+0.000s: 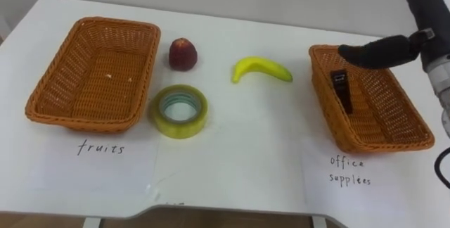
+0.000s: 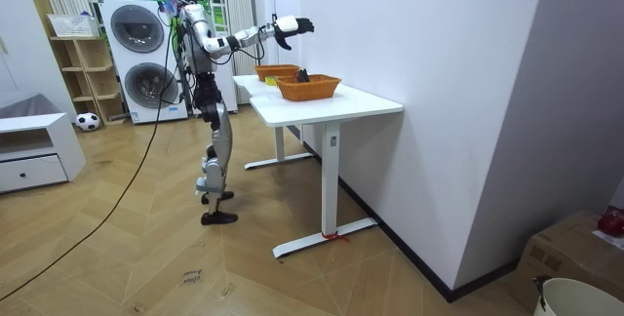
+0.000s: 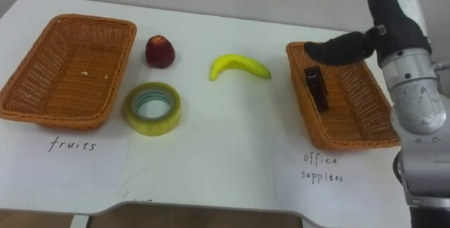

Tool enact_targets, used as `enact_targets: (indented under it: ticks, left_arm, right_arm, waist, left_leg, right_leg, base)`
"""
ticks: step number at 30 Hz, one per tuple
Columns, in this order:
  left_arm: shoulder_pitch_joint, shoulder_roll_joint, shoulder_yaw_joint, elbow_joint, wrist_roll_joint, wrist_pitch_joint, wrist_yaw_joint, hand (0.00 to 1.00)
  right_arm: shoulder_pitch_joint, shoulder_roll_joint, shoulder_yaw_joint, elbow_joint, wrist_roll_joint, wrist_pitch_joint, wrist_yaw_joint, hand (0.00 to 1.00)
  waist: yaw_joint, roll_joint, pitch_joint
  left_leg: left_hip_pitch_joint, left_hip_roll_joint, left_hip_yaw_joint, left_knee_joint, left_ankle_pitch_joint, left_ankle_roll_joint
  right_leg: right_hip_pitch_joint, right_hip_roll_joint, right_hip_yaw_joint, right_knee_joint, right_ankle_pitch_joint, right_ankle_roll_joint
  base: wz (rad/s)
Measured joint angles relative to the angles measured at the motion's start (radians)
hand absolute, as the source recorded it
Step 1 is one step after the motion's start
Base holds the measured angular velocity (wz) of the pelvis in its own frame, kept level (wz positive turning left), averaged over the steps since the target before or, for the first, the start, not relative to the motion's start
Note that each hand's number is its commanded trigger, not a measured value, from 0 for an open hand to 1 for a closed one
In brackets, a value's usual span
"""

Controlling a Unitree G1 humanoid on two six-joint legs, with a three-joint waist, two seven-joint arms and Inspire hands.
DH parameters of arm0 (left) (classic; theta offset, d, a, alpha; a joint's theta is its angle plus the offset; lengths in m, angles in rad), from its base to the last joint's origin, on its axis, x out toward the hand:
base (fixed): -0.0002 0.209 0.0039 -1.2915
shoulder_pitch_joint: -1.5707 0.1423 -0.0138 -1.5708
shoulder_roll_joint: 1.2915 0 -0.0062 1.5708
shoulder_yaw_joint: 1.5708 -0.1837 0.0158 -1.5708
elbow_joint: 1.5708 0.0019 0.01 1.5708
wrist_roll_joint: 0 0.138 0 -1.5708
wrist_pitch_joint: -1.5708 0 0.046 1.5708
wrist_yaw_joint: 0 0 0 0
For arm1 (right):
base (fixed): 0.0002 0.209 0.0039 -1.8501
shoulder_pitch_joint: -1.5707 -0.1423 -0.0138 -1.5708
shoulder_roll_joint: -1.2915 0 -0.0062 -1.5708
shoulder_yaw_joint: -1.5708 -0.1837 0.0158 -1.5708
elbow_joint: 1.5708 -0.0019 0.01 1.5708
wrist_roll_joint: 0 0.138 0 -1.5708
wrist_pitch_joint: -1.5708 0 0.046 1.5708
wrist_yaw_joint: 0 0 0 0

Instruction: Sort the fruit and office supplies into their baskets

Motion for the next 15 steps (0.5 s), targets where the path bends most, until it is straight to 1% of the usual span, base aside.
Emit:
enact_targets:
  ticks: [6,11,13,15]
  left_arm:
    - [-0.006,-0.005,0.005,0.0,0.0,0.001,0.007,0.0]
    - [-0.003,-0.006,-0.001,0.0,-0.005,0.001,0.016,0.0]
    - [-0.006,-0.006,-0.023,0.0,-0.008,0.001,0.026,0.0]
    - [-0.003,-0.007,-0.026,0.0,-0.003,0.009,0.027,0.0]
  right_arm:
    - [0.0,0.002,0.003,-0.041,0.049,0.018,0.027,0.0]
    - [-0.002,0.003,0.035,-0.049,0.07,0.019,0.04,0.0]
    - [-0.004,0.01,0.048,-0.049,0.088,0.019,0.04,0.0]
    - [-0.016,0.028,0.078,-0.049,0.114,0.025,0.043,0.0]
  waist:
    - [0.025,0.002,-0.0015]
    - [0.039,0.002,-0.0021]
    - [0.043,0.007,0.0009]
    - [0.046,0.011,0.0008]
  left_leg:
    - [-0.001,0.0,-0.002,0.002,0.0,0.0]
    - [-0.003,0.0,-0.006,0.004,0.0,0.0]
    - [-0.004,-0.001,-0.009,0.006,0.0,0.0]
    - [-0.005,-0.001,-0.013,0.005,0.0,0.0]
  right_leg:
    - [0.0,0.0,0.001,-0.001,0.0,0.0]
    - [0.001,0.0,-0.003,0.0,0.0,0.0]
    - [0.004,0.0,-0.008,0.0,0.0,0.0]
    - [0.003,0.0,-0.008,0.0,0.0,0.0]
  base:
    - [0.0]
    - [0.01]
    - [0.07]
    - [0.0]
